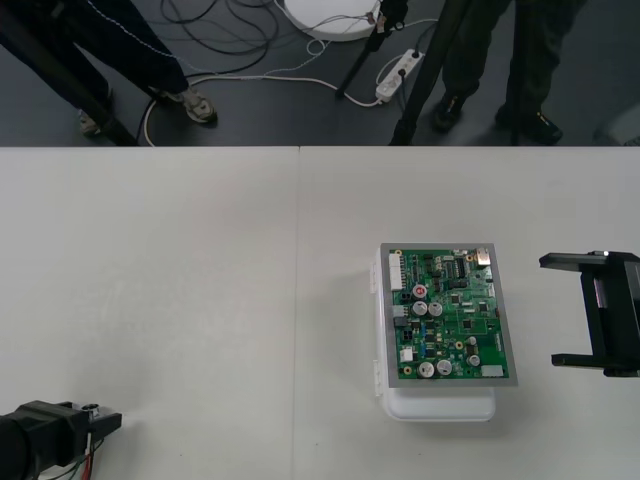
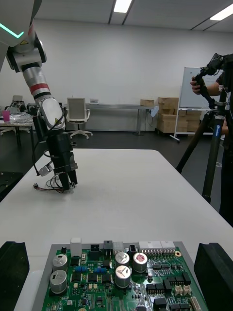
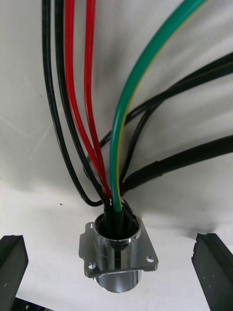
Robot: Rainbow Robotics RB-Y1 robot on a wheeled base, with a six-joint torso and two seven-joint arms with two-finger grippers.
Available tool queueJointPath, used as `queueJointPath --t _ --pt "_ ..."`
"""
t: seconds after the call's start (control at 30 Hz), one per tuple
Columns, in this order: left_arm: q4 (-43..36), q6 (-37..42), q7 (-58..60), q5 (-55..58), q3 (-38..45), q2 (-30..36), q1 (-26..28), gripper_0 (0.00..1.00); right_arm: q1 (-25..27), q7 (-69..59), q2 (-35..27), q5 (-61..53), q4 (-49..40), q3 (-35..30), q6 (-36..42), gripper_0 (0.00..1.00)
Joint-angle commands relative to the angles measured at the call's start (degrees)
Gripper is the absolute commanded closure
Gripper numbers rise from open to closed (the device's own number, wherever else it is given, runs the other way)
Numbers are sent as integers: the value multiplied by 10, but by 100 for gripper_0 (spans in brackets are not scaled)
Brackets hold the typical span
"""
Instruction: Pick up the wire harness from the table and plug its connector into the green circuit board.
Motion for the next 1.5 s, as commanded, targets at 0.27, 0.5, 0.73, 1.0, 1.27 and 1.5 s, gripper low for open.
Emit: queueJointPath --t 0.27,0.5,0.73,1.0,1.27,1.5 --pt "4 20 -44 -16 -23 -10 -21 0 18 -19 -5 10 -6 -9 -6 0" --pt "7 20 -44 -19 -23 -10 -23 0 23 -26 -6 10 -3 -9 -10 0" --pt "8 20 -53 -32 -23 -10 -28 100 24 -36 -6 10 3 -9 -12 0" --pt "9 20 -57 -41 -23 -10 -31 100 29 -38 -4 14 4 -9 -13 0" --pt "9 20 -54 -39 -23 -10 -34 100 29 -42 -3 13 4 -9 -15 0" --pt "9 20 -41 -26 -23 -9 -44 100 28 -43 -2 13 5 -10 -16 0"
